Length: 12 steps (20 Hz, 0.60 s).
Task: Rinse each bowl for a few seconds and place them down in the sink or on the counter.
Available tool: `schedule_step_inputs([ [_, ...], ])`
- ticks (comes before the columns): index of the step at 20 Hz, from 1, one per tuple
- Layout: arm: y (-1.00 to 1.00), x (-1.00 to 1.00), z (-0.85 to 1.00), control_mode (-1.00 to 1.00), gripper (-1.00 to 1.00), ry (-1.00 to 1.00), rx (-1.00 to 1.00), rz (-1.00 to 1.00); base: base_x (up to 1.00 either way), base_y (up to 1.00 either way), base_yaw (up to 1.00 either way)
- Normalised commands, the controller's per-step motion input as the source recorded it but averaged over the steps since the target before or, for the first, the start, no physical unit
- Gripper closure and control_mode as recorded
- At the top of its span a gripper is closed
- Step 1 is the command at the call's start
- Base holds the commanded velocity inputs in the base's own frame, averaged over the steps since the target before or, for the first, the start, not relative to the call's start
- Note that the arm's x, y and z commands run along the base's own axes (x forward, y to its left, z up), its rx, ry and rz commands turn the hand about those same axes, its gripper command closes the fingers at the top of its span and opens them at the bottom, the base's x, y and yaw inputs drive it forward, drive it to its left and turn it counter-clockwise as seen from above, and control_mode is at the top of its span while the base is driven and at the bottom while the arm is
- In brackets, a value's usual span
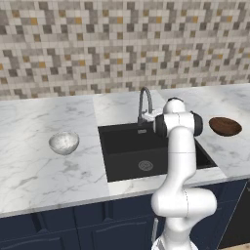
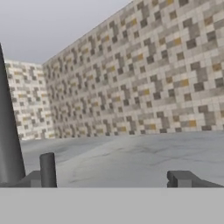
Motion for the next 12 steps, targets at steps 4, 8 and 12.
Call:
schedule_step_inputs([
  [4, 0.00, 0.31, -0.19, -1.00, -1.00, 0.00, 0.00, 0.00, 0.00, 0.00, 0.00],
  [8, -0.01, 0.24, -0.21, -1.00, -1.00, 0.01, 0.00, 0.00, 0.00, 0.00, 0.00],
  [12, -0.12, 0.07, -0.24, -1.00, 1.00, 0.03, 0.00, -0.01, 0.00, 0.00, 0.00],
])
